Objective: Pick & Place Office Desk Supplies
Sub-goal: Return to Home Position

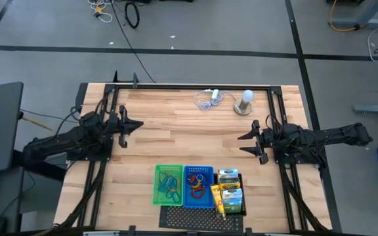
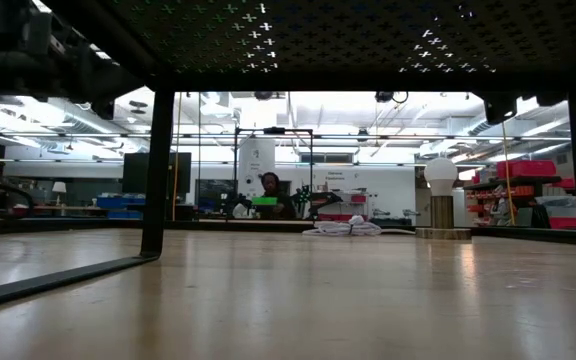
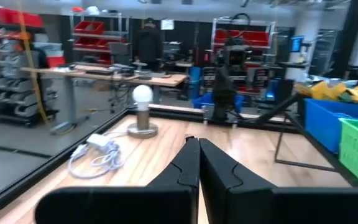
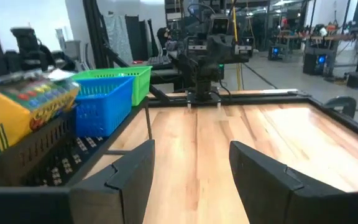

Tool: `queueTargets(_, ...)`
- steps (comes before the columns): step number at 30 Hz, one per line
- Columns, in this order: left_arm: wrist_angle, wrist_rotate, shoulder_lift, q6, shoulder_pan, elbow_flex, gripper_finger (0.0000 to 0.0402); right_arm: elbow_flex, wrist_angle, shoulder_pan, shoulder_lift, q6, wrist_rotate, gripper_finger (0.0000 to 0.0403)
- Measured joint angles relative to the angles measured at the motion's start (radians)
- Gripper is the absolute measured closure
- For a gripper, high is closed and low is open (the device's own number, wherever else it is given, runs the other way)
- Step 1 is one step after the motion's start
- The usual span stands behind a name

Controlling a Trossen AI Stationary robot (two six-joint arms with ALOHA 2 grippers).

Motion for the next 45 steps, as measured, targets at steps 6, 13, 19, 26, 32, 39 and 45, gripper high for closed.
queueTargets(6,-0.133,-0.064,-0.064,0.038,0.000,0.000,0.0396,0.000,-0.053,0.000,0.000,-0.012,0.037,0.0188)
queueTargets(13,-0.157,-0.065,-0.072,0.187,0.000,0.000,0.0396,0.000,-0.079,0.000,0.000,-0.014,0.075,0.0188)
queueTargets(19,-0.163,-0.069,-0.072,0.226,0.000,0.000,0.0396,0.000,-0.080,0.000,0.000,-0.014,0.075,0.0188)
queueTargets(26,-0.132,0.102,-0.071,0.251,0.000,0.000,0.0396,0.000,-0.080,0.000,0.000,-0.014,0.075,0.0188)
queueTargets(32,-0.030,0.179,-0.071,0.201,0.000,0.000,0.0382,0.000,-0.080,0.000,0.000,-0.014,0.075,0.0188)
queueTargets(39,0.040,-0.008,-0.068,0.202,0.000,-0.001,0.0369,0.000,-0.080,0.000,0.000,-0.014,0.075,0.0188)
queueTargets(45,0.043,-0.044,-0.068,0.202,0.000,-0.001,0.0371,0.000,-0.080,0.000,0.000,-0.014,0.075,0.0188)
